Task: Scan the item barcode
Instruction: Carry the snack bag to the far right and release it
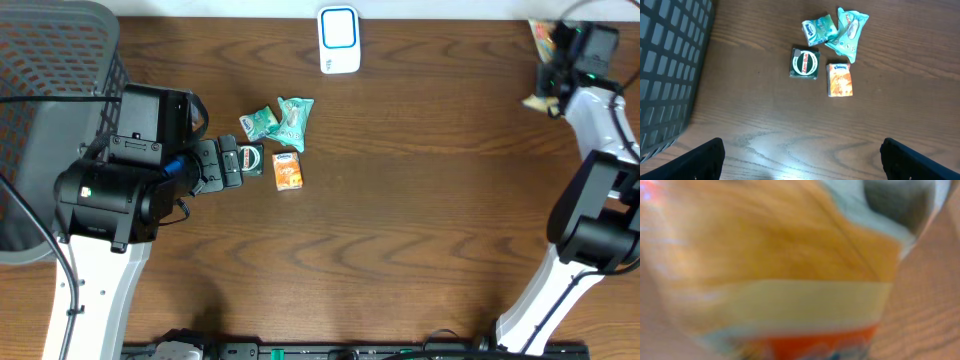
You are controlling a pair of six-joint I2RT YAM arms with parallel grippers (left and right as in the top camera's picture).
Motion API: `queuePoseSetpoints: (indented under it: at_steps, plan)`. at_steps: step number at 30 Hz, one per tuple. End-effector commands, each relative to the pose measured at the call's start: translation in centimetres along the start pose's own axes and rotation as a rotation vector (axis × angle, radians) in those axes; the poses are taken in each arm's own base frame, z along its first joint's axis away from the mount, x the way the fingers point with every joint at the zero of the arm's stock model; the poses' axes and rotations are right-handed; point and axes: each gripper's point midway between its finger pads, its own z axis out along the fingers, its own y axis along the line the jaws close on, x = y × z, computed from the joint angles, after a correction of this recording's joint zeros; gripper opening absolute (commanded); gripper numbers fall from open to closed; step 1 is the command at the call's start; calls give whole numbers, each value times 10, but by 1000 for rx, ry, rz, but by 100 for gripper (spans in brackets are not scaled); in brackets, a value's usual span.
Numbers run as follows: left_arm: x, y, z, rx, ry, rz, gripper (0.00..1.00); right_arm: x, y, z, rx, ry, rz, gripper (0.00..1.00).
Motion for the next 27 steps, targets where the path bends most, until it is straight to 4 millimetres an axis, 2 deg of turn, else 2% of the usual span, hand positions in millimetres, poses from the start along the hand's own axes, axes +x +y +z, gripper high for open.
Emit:
queuePoseSetpoints:
  at_steps: [1,4,6,9,14,15,17,20,22,24,27]
  plan:
    - [-3,0,-3,-4,-14,2,98,21,-23,7,23,55,6,71]
    - [-3,0,-3,-4,-14,2,98,16,-29,0,30,44,10,91]
    - [-3,0,-3,-4,-14,2,98,3,-29,-12,35,9,9,93]
    - [-3,0,-3,-4,-14,2,98,-30,-22,-41,15,-86,-1,93]
    - [-3,0,-3,-4,-14,2,98,-84,16,-107,-96,-249,10,95]
    - [-3,0,-3,-4,-14,2,98,-94,32,-125,-152,-279,25,99]
    - [-3,0,-3,-4,-14,2,98,-106,58,-150,-257,-318,53,99]
    - [-3,0,-3,-4,-14,2,98,-113,115,-186,-512,-337,83,99]
    - [-3,0,-3,-4,-14,2,98,-107,158,-209,-721,-306,79,99]
    - [-3,0,-3,-4,-14,2,98,-92,201,-231,-910,-246,49,99]
    - [-3,0,-3,-4,-14,2,98,-69,247,-253,-1066,-151,4,99]
